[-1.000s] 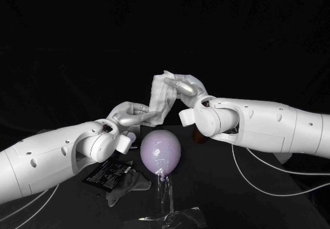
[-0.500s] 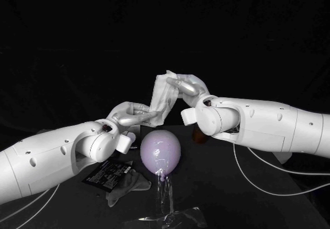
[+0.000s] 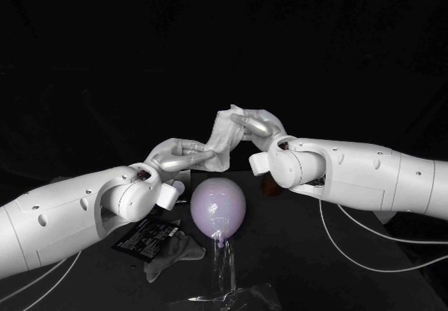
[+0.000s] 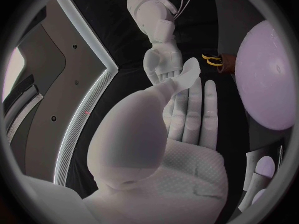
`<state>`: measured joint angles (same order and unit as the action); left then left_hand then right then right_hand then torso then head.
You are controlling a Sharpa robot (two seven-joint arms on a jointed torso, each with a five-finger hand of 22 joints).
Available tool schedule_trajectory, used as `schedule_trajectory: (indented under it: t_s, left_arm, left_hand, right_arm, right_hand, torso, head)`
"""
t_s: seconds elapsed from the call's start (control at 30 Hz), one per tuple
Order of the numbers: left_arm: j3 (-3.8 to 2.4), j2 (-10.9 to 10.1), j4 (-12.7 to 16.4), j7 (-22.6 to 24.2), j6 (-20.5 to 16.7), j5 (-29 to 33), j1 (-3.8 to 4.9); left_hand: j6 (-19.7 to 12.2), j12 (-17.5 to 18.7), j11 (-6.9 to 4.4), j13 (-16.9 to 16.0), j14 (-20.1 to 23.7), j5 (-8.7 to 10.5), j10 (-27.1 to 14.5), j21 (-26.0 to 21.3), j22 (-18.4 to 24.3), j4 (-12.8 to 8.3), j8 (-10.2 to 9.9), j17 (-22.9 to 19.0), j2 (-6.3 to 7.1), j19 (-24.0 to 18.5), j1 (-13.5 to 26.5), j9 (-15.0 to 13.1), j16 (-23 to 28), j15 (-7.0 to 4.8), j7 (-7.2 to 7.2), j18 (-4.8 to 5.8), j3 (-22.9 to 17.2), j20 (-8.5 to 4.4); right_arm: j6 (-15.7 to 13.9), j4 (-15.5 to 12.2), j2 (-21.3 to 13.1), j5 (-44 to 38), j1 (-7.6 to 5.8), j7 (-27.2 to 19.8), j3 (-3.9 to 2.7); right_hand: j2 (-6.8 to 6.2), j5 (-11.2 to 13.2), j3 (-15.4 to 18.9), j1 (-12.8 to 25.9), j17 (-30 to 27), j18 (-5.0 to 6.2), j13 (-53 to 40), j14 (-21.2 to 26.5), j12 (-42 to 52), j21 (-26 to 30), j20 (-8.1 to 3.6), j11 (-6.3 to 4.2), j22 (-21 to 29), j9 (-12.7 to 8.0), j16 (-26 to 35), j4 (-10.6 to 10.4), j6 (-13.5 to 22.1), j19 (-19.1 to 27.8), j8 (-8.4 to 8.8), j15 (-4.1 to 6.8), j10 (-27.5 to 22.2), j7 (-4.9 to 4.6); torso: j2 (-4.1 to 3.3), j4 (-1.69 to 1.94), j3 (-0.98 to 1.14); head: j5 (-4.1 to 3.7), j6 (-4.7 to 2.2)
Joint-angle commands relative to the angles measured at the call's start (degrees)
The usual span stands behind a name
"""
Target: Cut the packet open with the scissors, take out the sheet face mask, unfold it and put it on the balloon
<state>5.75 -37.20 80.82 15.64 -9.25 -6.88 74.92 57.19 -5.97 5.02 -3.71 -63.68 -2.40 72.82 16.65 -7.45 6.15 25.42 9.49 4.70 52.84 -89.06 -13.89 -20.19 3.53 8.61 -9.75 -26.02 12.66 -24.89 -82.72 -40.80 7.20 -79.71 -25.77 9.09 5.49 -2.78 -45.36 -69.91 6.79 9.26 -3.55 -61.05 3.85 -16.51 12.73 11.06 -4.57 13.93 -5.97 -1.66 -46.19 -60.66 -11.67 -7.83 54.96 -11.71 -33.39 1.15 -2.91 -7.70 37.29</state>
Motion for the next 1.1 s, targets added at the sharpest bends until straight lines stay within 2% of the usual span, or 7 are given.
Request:
schedule_trajectory:
  t_s: [0.03,0.13,0.37,0.63,0.8,0.87,1.1]
  left_arm:
    - [-0.11,0.0,0.3,3.4,4.6,1.4,0.01]
    - [-0.12,0.0,0.4,3.8,5.3,1.2,0.00]
    - [-0.12,-0.1,0.2,4.4,7.5,0.9,0.00]
    - [-0.12,-0.3,0.3,5.0,10.3,2.2,-0.02]
    - [-0.12,-0.4,0.3,4.9,11.1,3.6,-0.02]
    - [-0.12,-0.4,0.3,4.8,11.2,4.1,-0.02]
    - [-0.12,-0.5,0.2,4.5,11.4,6.5,-0.02]
  left_hand:
    - [-0.5,0.6,0.45,0.0,0.8,-0.40,-0.3,-0.4,0.2,-0.5,0.0,0.1,-0.63,-1.0,-0.1,-2.6,0.6,0.41,-0.04,0.55,-0.2,0.17]
    - [-0.7,2.3,1.68,0.2,4.5,-0.37,-3.9,-1.7,0.7,-0.5,-0.1,-0.3,-0.68,-3.7,0.2,-2.9,2.6,1.93,0.43,1.33,-1.0,0.99]
    - [-1.1,2.5,3.34,0.2,8.4,-0.38,-8.5,-3.3,1.4,-0.7,-0.2,-0.3,-0.53,-6.4,0.7,-3.7,4.3,3.61,0.23,1.73,-2.4,2.03]
    - [-1.4,2.5,4.33,0.2,11.1,-0.37,-13.3,-3.8,1.8,-1.1,0.1,-0.5,0.07,-6.8,1.2,-4.8,5.5,4.69,1.83,1.04,-4.3,2.70]
    - [-1.7,2.2,4.28,0.2,9.5,-0.36,-13.3,-3.0,1.4,-1.4,0.4,0.0,0.14,-5.3,1.5,-5.5,5.1,4.31,2.25,0.06,-4.7,2.58]
    - [-1.7,2.2,4.27,0.2,9.4,-0.37,-13.3,-2.9,1.4,-1.4,0.5,0.0,0.16,-5.2,1.5,-5.5,5.1,4.28,2.26,0.00,-4.7,2.58]
    - [-1.7,2.2,4.26,0.2,9.2,-0.38,-13.2,-2.8,1.3,-1.4,0.5,0.0,0.18,-5.0,1.6,-5.7,5.1,4.23,2.32,-0.13,-4.7,2.60]
  right_arm:
    - [1.0,0.5,0.3,0.0,0.37,1.1,0.04]
    - [1.0,0.8,0.4,0.1,0.62,1.3,0.10]
    - [1.2,1.8,0.8,0.2,0.88,2.0,0.21]
    - [1.8,3.2,1.2,-0.2,1.06,5.3,0.36]
    - [1.8,4.0,1.3,-1.3,1.19,8.3,0.48]
    - [2.0,4.2,1.3,-2.1,1.22,9.8,0.52]
    - [5.7,5.1,0.9,-5.9,1.40,16.0,0.73]
  right_hand:
    - [-0.30,0.0,0.2,-0.5,-0.1,1.01,0.0,0.7,-0.3,0.5,0.00,0.16,0.2,0.1,0.3,0.0,0.2,-0.1,0.01,0.02,-0.1,-2.84]
    - [-0.34,0.0,0.2,-0.4,-0.2,0.96,0.0,1.1,-0.3,0.7,0.05,0.22,0.3,0.1,0.6,0.0,0.3,0.1,0.07,-0.08,-0.2,-2.86]
    - [-0.43,0.0,0.4,-0.3,-0.4,0.82,0.0,2.0,-0.3,1.4,0.22,0.30,0.7,0.1,1.2,-0.1,0.5,0.8,0.15,-0.34,-0.4,-2.84]
    - [-0.73,0.0,0.8,-0.2,-0.7,0.52,0.0,3.5,-0.4,2.5,0.49,0.54,0.9,0.2,2.1,0.1,0.8,2.5,0.27,-0.83,-0.7,-2.98]
    - [-3.38,-0.1,4.2,1.4,-1.3,-0.30,0.1,6.1,-0.5,4.5,1.13,1.53,1.0,-0.8,2.4,0.0,4.4,5.9,1.59,-2.02,-2.8,-4.08]
    - [-5.92,-0.3,7.2,3.3,-1.6,-0.76,0.1,7.5,-0.5,5.8,1.65,2.20,1.0,-1.7,2.4,-0.6,7.6,8.3,2.84,-2.76,-5.3,-4.71]
    - [-10.71,-0.3,14.8,6.7,-2.1,-1.32,0.1,9.7,-0.4,9.9,2.94,2.90,1.0,-2.5,2.2,-2.7,9.5,16.1,3.85,-3.86,-8.1,-4.94]
  torso:
    - [0.01,0.02,0.00]
    - [0.03,0.02,0.00]
    - [0.03,-0.01,0.00]
    - [-0.03,0.03,-0.01]
    - [0.03,0.01,-0.01]
    - [0.05,0.03,-0.01]
    - [0.04,-0.02,0.01]
  head:
    - [0.08,-0.04]
    - [0.09,-0.06]
    - [-0.10,-0.16]
    - [-0.30,-0.25]
    - [-0.34,-0.27]
    - [-0.34,-0.27]
    - [-0.28,-0.41]
